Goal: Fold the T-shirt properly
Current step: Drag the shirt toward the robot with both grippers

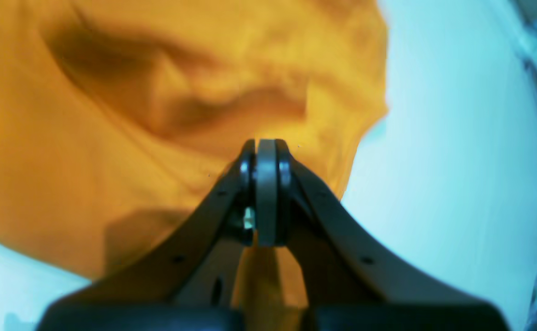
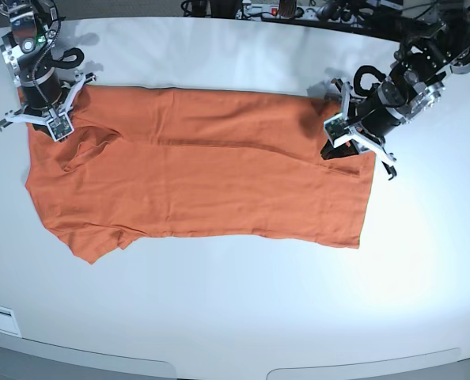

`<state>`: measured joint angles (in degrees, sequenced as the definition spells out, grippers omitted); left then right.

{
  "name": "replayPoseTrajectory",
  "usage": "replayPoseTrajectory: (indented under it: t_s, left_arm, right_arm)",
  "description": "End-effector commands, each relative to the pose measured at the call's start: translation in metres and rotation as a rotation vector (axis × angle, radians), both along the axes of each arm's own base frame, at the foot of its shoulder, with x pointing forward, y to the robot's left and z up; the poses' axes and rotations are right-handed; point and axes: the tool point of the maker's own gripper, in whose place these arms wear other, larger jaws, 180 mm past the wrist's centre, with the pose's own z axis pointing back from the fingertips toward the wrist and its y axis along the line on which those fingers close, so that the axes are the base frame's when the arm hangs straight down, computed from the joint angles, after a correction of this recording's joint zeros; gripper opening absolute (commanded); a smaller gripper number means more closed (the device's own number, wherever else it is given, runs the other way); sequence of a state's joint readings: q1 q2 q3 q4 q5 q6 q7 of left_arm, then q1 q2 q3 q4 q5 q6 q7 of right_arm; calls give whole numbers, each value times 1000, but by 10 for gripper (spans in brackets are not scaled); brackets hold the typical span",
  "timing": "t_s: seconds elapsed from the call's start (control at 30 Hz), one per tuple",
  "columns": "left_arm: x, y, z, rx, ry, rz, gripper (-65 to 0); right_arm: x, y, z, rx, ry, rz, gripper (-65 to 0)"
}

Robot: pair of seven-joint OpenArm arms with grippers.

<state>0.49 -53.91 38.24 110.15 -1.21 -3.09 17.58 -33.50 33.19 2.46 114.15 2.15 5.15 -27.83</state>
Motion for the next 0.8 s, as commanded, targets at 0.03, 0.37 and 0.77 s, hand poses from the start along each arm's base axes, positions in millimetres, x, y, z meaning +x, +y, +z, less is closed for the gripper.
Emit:
replayPoseTrajectory:
  t_s: [0.03,0.37,0.77]
  left_arm:
    - [5,-1,-1,-4,7,-28,-650]
    - [-39,5,-62,112,329,-81,-650]
    - [-94,-2,-76,132,517,-142,-650]
  right_arm:
    - [2,-7,-1,-21,-3,9,-650]
    - [-42,-20,-54,15,311,-54,-650]
    - [-95,-39,-74,-39,484,-162,-650]
